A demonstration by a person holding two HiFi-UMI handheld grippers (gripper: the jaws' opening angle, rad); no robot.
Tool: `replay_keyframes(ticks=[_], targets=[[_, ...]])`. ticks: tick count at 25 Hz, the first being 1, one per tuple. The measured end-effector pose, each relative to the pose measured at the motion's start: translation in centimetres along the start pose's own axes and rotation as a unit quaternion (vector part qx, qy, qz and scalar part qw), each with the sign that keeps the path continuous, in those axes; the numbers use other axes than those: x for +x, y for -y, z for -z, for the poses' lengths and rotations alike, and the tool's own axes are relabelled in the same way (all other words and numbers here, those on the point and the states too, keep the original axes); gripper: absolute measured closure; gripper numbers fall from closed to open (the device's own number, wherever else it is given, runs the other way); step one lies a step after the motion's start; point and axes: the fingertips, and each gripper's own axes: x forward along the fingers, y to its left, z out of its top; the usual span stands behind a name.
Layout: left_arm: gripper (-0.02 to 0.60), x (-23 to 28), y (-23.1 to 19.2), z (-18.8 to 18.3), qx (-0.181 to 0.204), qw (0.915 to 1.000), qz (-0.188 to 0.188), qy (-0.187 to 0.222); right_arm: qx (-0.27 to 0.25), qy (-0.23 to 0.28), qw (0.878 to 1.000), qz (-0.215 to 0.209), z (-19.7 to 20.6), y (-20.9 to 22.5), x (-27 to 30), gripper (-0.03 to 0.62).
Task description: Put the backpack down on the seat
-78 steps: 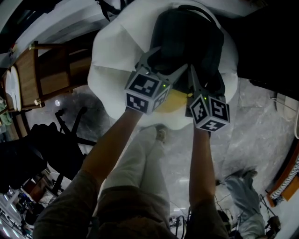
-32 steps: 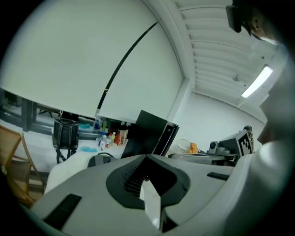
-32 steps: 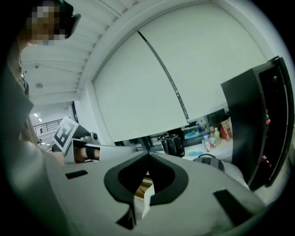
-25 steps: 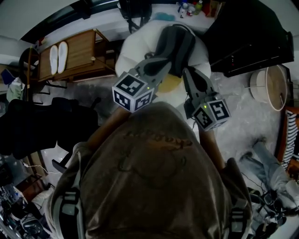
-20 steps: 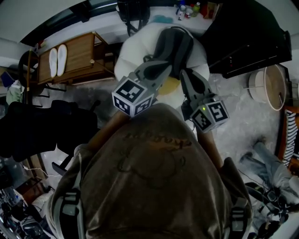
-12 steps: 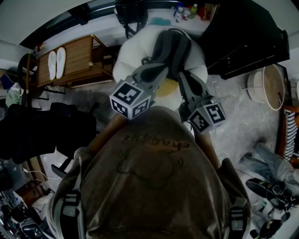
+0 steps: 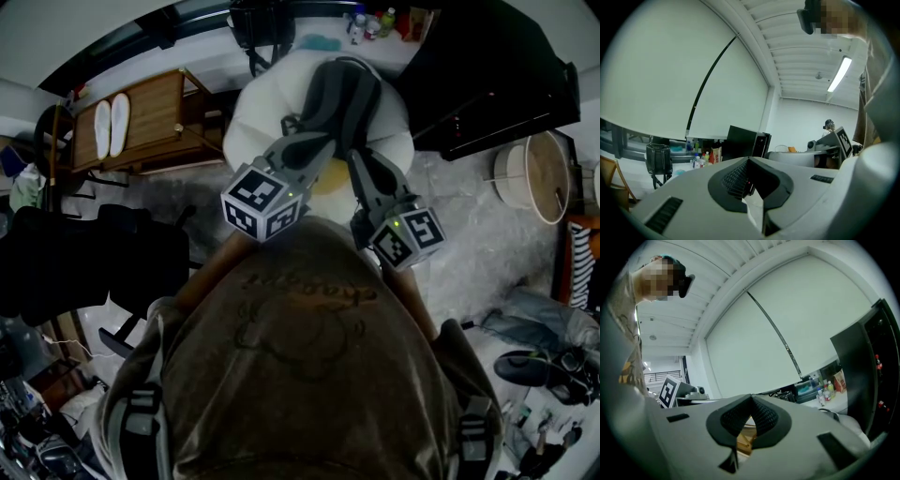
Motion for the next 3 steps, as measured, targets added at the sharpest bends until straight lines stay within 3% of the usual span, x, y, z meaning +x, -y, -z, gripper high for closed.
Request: replay_keyframes(ticks=[3], targets=[[0.581,0.11,-0.04,0.58,-0.012,0.9999,0.000,-0.006,0.007,-0.006,1.000,-0.003,0.61,-0.22,0.07,0.595]])
